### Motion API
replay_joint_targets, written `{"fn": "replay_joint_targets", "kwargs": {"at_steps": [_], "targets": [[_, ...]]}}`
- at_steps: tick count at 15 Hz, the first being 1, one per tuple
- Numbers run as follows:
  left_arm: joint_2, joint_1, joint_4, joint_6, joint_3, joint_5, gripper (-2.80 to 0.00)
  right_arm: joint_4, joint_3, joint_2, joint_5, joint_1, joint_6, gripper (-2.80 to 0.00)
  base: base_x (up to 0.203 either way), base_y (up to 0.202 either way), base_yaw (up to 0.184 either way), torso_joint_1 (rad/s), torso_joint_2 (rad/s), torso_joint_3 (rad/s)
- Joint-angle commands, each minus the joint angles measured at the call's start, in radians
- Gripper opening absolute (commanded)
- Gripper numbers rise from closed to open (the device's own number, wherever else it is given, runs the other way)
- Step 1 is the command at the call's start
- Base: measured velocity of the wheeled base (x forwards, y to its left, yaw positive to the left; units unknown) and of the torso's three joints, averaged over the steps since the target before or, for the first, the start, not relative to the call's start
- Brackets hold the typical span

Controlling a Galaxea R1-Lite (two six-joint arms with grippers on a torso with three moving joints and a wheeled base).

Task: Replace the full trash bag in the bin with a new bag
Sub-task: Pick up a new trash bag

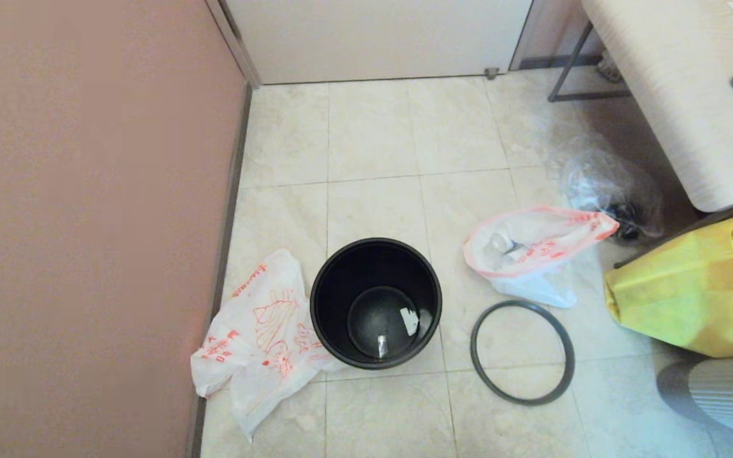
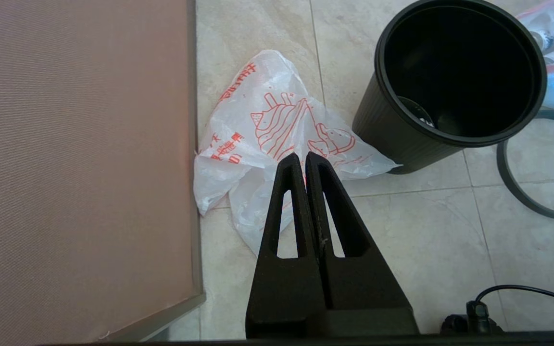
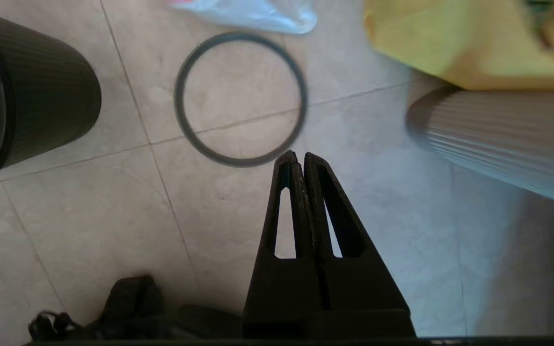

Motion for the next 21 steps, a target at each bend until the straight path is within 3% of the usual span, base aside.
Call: {"fn": "replay_joint_targets", "kwargs": {"at_steps": [1,4,8,12,15,18,21], "targets": [[0.001,0.0,0.0,0.0,0.0,0.001,-2.8,0.012,0.076,-0.271,-0.001,-0.02,-0.007,-2.8,0.0,0.0,0.0,0.0,0.0,0.0],[0.001,0.0,0.0,0.0,0.0,0.001,-2.8,0.11,0.131,-0.516,0.023,-0.089,-0.031,-2.8,0.0,0.0,0.0,0.0,0.0,0.0],[0.001,0.0,0.0,0.0,0.0,0.0,-2.8,0.317,0.161,-0.734,0.11,-0.171,-0.051,-2.8,0.0,0.0,0.0,0.0,0.0,0.0],[0.001,0.0,0.0,0.0,0.0,-0.001,-2.8,0.323,0.252,-0.908,0.379,-0.225,-0.122,-2.8,0.0,0.0,0.0,0.0,0.0,0.0],[0.001,0.0,0.0,0.0,0.0,0.0,-2.8,0.23,0.437,-0.997,0.429,-0.236,-0.189,-2.8,0.0,0.0,0.0,0.0,0.0,0.0],[0.001,0.0,0.0,0.0,0.0,0.001,-2.8,-0.045,0.584,-1.011,0.434,-0.237,-0.201,-2.8,0.0,0.0,0.0,0.0,0.0,0.0],[0.001,0.0,0.0,0.0,0.0,-0.001,-2.8,-0.054,0.605,-1.012,0.363,-0.238,-0.21,-2.8,0.0,0.0,0.0,0.0,0.0,0.0]]}}
